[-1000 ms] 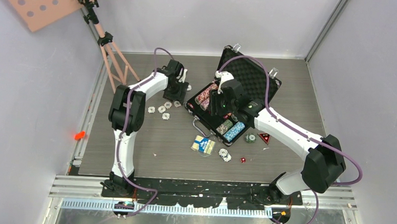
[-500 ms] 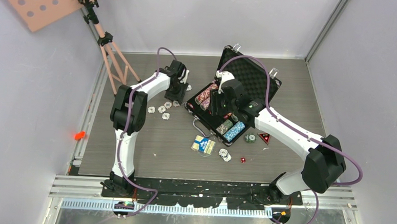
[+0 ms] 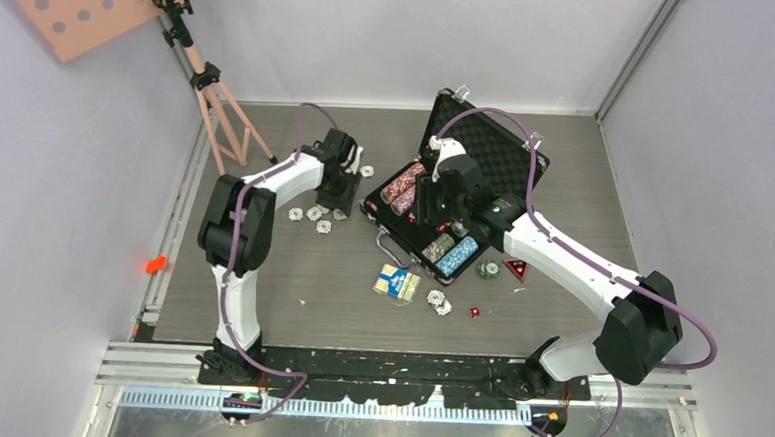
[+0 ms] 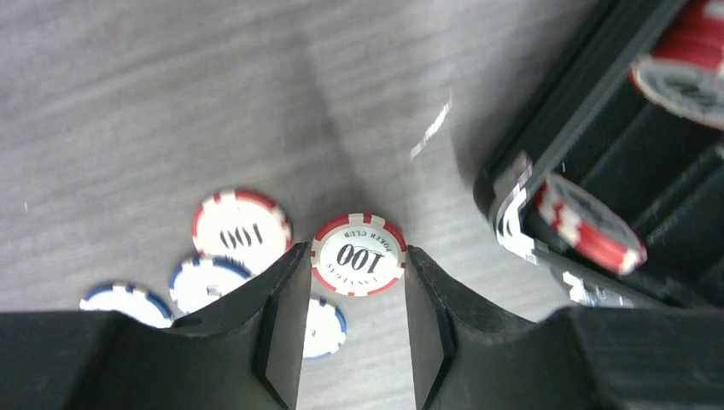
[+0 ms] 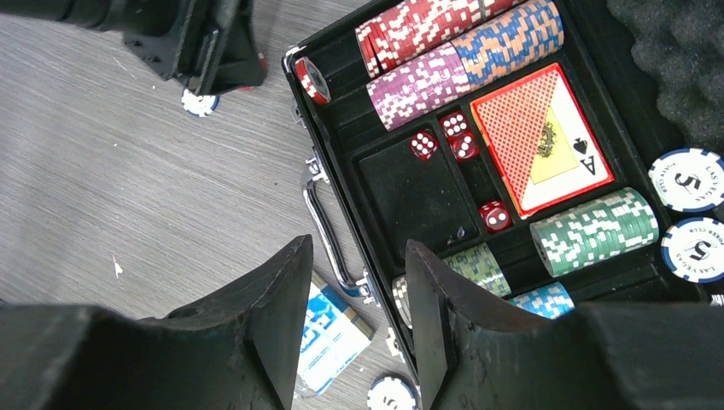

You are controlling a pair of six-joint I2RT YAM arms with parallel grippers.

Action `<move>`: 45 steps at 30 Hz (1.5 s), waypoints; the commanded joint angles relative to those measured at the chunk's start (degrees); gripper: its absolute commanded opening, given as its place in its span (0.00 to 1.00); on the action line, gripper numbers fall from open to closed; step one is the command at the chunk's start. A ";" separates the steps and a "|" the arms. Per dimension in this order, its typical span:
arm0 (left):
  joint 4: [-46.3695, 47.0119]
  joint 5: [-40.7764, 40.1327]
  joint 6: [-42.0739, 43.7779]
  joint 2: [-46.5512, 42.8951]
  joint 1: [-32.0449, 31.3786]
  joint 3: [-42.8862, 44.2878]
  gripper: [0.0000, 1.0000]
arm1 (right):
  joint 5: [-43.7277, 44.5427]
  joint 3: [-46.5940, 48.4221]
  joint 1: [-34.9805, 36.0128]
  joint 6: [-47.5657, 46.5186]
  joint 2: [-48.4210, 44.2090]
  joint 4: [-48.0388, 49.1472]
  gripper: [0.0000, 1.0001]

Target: Pack up texas hold em set

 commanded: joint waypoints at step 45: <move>42.26 24.73 5.47 -43.62 -10.52 -37.37 0.27 | -29.04 17.61 -3.43 16.91 14.93 -12.73 0.34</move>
